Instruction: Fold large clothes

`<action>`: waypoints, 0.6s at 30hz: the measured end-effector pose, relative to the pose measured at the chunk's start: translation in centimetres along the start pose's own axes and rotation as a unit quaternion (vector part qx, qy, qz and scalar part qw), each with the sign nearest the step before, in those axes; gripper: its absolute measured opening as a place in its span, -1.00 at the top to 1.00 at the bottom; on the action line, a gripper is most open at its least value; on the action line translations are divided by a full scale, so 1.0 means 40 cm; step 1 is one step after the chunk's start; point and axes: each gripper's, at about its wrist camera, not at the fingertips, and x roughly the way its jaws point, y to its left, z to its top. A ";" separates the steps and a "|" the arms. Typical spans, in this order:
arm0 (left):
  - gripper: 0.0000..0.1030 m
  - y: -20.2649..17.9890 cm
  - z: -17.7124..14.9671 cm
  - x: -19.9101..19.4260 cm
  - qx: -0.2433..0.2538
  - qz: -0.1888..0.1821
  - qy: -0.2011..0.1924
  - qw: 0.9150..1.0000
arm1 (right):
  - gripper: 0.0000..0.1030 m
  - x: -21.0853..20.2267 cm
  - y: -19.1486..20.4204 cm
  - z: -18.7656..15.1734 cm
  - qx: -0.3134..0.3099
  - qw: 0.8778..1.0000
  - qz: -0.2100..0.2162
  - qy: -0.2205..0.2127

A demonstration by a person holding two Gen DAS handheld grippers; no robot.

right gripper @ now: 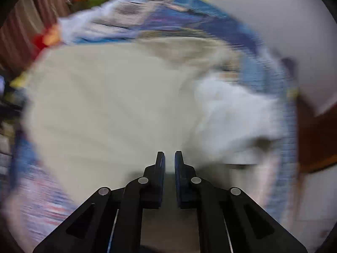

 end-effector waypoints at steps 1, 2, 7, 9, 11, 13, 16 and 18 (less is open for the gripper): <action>-1.00 0.013 0.003 -0.002 -0.011 -0.003 0.004 1.000 | 0.92 0.002 -0.025 -0.011 0.008 1.000 0.015 0.007; -1.00 0.020 0.006 -0.008 -0.015 0.003 0.004 1.000 | 0.92 -0.003 -0.050 -0.021 0.030 0.999 0.035 0.012; -0.93 0.068 0.009 -0.086 -0.080 -0.022 -0.023 0.996 | 0.91 -0.119 -0.100 -0.060 0.074 0.996 -0.004 -0.044; -0.93 0.067 0.001 -0.132 -0.100 -0.089 -0.043 0.990 | 0.91 -0.174 -0.096 -0.071 0.085 0.994 -0.020 -0.068; -0.93 0.030 -0.010 -0.164 -0.092 -0.137 -0.053 0.985 | 0.91 -0.212 -0.068 -0.062 0.073 0.993 0.027 -0.083; -0.93 -0.044 -0.025 -0.177 -0.050 -0.165 -0.056 0.984 | 0.91 -0.228 -0.026 -0.065 0.062 0.992 0.059 -0.093; -0.93 -0.161 -0.045 -0.132 0.013 -0.080 -0.040 0.996 | 0.91 -0.158 0.039 -0.060 0.042 0.995 0.071 -0.065; -0.93 -0.187 -0.053 -0.077 0.017 -0.036 -0.014 0.999 | 0.91 -0.065 0.064 -0.074 0.039 0.998 0.057 -0.014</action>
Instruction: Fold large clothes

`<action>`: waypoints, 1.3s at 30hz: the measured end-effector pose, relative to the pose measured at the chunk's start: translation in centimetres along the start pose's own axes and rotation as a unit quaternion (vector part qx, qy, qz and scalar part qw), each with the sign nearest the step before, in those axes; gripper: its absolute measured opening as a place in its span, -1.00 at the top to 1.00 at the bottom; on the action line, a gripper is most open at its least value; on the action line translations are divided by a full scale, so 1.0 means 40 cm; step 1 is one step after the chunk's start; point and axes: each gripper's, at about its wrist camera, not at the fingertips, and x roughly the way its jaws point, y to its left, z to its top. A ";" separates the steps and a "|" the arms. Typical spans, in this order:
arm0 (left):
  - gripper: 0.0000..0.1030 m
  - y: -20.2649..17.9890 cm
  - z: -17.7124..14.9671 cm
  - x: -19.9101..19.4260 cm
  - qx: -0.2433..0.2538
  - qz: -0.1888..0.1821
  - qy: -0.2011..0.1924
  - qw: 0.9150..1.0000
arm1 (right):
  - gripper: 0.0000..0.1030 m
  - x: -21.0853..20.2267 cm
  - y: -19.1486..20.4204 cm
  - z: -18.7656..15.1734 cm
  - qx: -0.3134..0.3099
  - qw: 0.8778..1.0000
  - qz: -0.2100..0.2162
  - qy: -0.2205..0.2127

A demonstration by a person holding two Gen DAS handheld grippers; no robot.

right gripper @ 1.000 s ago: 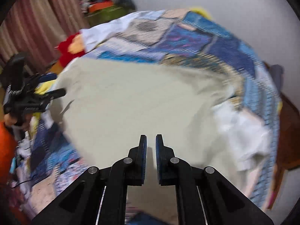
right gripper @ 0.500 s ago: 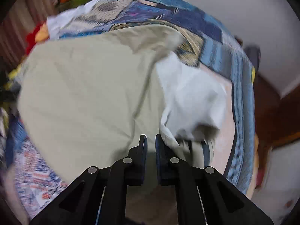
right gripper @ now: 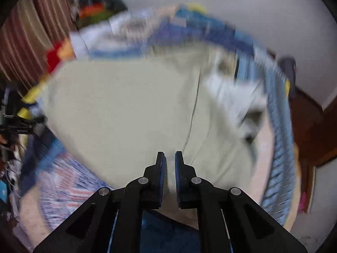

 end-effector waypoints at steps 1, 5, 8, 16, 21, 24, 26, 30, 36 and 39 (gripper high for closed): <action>-0.93 0.008 -0.005 0.029 -0.012 0.015 0.010 1.000 | 0.91 0.046 -0.004 -0.012 -0.002 1.000 -0.012 0.023; -0.93 0.006 -0.014 0.041 0.017 0.080 -0.001 0.997 | 0.91 0.049 -0.052 -0.040 0.014 1.000 -0.012 0.009; -0.94 0.010 -0.022 0.044 0.022 0.110 0.002 0.994 | 0.91 0.037 -0.077 -0.060 0.001 0.998 -0.065 0.005; -0.90 0.081 -0.023 0.019 -0.040 0.099 0.010 0.994 | 0.91 0.023 -0.119 -0.118 -0.015 0.993 -0.117 -0.004; -0.89 0.140 -0.061 -0.126 -0.170 -0.106 -0.044 0.979 | 0.91 -0.024 -0.144 -0.107 0.042 0.996 -0.077 0.001; -0.95 0.136 -0.083 -0.175 -0.240 -0.201 -0.070 0.947 | 0.91 -0.080 -0.125 -0.083 0.050 0.998 -0.035 -0.034; -0.95 0.108 -0.089 -0.158 -0.273 -0.263 -0.047 0.924 | 0.91 -0.112 -0.094 -0.051 0.048 0.997 -0.008 -0.060; -0.95 0.050 -0.097 -0.048 -0.351 -0.374 0.015 0.858 | 0.91 -0.102 -0.028 0.033 0.053 0.993 0.080 -0.070; -0.95 0.027 -0.076 0.065 -0.438 -0.446 0.021 0.780 | 0.91 0.088 0.023 0.090 0.048 0.993 0.107 0.019; -0.95 0.037 -0.050 0.105 -0.467 -0.450 0.010 0.761 | 0.91 0.098 0.020 0.091 0.042 0.992 0.120 0.014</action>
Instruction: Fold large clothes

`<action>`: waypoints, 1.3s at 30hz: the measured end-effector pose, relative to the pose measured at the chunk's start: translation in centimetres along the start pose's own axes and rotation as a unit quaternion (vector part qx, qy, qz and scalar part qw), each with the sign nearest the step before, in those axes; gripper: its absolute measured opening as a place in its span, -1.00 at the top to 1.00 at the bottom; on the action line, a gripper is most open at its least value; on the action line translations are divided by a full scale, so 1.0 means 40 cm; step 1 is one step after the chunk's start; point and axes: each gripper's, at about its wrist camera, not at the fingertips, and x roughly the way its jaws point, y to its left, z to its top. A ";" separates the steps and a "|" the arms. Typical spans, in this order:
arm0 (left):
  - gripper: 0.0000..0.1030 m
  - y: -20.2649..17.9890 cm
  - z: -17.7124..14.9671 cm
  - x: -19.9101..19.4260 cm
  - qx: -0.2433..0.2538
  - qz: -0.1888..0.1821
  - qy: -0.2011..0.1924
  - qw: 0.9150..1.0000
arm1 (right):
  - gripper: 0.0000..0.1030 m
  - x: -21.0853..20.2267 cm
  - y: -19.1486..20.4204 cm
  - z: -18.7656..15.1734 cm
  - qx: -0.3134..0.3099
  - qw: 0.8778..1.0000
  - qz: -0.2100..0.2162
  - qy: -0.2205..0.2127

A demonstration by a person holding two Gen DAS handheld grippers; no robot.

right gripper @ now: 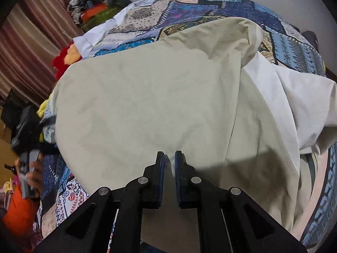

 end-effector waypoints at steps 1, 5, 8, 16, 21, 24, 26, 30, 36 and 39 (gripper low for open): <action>-0.95 -0.006 0.015 0.009 0.001 -0.003 -0.010 1.000 | 0.91 -0.001 0.003 0.000 -0.004 1.000 0.002 0.003; -0.67 -0.064 0.060 0.022 0.048 0.051 -0.083 0.994 | 0.91 0.004 0.003 -0.007 -0.009 1.000 0.005 0.003; -0.33 -0.089 0.081 0.040 0.060 0.080 -0.111 0.989 | 0.91 0.006 0.012 -0.012 -0.022 1.000 0.008 0.004; 0.69 -0.249 0.022 0.008 0.185 0.164 -0.167 0.954 | 0.91 0.006 0.038 0.002 -0.017 1.000 0.010 0.019; 0.78 -0.377 -0.044 -0.035 0.268 0.184 -0.199 0.924 | 0.91 -0.042 0.111 0.061 -0.017 0.999 0.041 -0.031; 0.80 -0.416 -0.080 -0.057 0.301 0.200 -0.212 0.908 | 0.91 -0.022 0.173 0.110 -0.021 0.997 0.056 -0.043; 0.80 -0.435 -0.113 -0.074 0.325 0.209 -0.223 0.895 | 0.91 0.032 0.208 0.134 -0.024 0.997 0.069 -0.021; 0.82 -0.452 -0.170 -0.086 0.363 0.239 -0.233 0.870 | 0.91 0.193 0.234 0.132 -0.025 0.990 0.115 0.076; 0.85 -0.513 -0.181 -0.075 0.424 0.236 -0.240 0.841 | 0.92 0.277 0.150 0.128 0.100 0.953 0.256 0.128; 0.85 -0.605 -0.240 -0.032 0.481 0.235 -0.245 0.808 | 0.91 0.253 0.129 0.119 0.115 0.956 0.244 0.114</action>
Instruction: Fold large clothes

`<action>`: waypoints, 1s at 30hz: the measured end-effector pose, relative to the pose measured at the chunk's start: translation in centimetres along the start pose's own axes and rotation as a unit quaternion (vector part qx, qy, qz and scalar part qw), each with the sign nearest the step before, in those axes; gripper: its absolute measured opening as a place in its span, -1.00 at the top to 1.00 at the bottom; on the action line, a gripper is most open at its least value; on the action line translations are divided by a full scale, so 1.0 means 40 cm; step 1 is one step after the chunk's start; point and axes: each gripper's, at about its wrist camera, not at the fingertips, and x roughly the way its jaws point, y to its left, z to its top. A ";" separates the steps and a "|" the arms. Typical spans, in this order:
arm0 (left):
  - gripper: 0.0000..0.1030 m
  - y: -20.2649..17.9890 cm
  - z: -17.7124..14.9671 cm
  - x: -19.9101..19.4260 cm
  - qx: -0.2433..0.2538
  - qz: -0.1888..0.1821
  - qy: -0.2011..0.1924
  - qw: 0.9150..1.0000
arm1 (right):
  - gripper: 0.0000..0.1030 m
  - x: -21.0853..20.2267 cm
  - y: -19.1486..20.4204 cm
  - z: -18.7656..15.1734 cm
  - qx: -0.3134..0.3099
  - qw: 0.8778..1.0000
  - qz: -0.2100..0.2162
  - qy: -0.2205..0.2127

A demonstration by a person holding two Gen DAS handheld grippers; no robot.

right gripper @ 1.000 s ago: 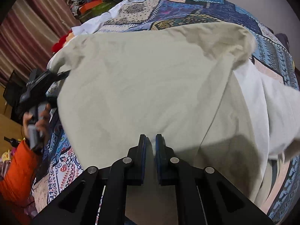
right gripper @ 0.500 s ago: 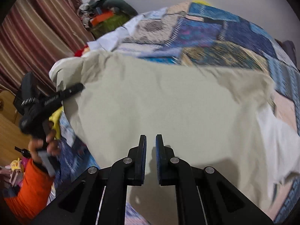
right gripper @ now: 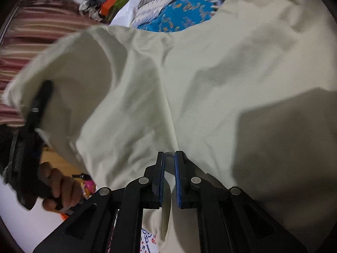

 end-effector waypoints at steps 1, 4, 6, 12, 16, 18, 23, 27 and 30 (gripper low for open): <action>0.85 -0.042 0.017 -0.014 0.023 -0.007 -0.011 1.000 | 0.91 -0.014 0.002 -0.007 -0.002 1.000 -0.012 -0.006; 0.86 -0.140 0.045 -0.042 0.069 -0.038 -0.035 0.996 | 0.91 -0.128 0.040 -0.055 -0.044 0.992 -0.095 -0.072; 0.85 -0.228 0.051 -0.058 0.108 -0.066 -0.049 0.991 | 0.91 -0.236 0.062 -0.096 -0.074 0.980 -0.134 -0.130; 0.85 -0.467 -0.006 -0.038 0.194 -0.149 -0.021 0.969 | 0.91 -0.569 0.035 -0.252 -0.064 0.929 -0.234 -0.281; 0.86 -0.564 -0.096 -0.001 0.228 -0.215 0.053 0.948 | 0.91 -0.716 0.000 -0.367 -0.045 0.898 -0.288 -0.330; 0.85 -0.609 -0.156 -0.003 0.272 -0.227 0.076 0.932 | 0.91 -0.769 -0.007 -0.407 -0.049 0.882 -0.320 -0.343; 0.83 -0.644 -0.246 -0.026 0.322 -0.254 0.125 0.904 | 0.91 -0.807 0.012 -0.455 -0.067 0.876 -0.327 -0.347; 0.79 -0.624 -0.258 -0.030 0.306 -0.254 0.154 0.905 | 0.91 -0.799 0.062 -0.445 -0.084 0.886 -0.291 -0.350; 0.68 -0.593 -0.240 -0.045 0.282 -0.250 0.164 0.912 | 0.91 -0.766 0.080 -0.419 -0.092 0.904 -0.246 -0.338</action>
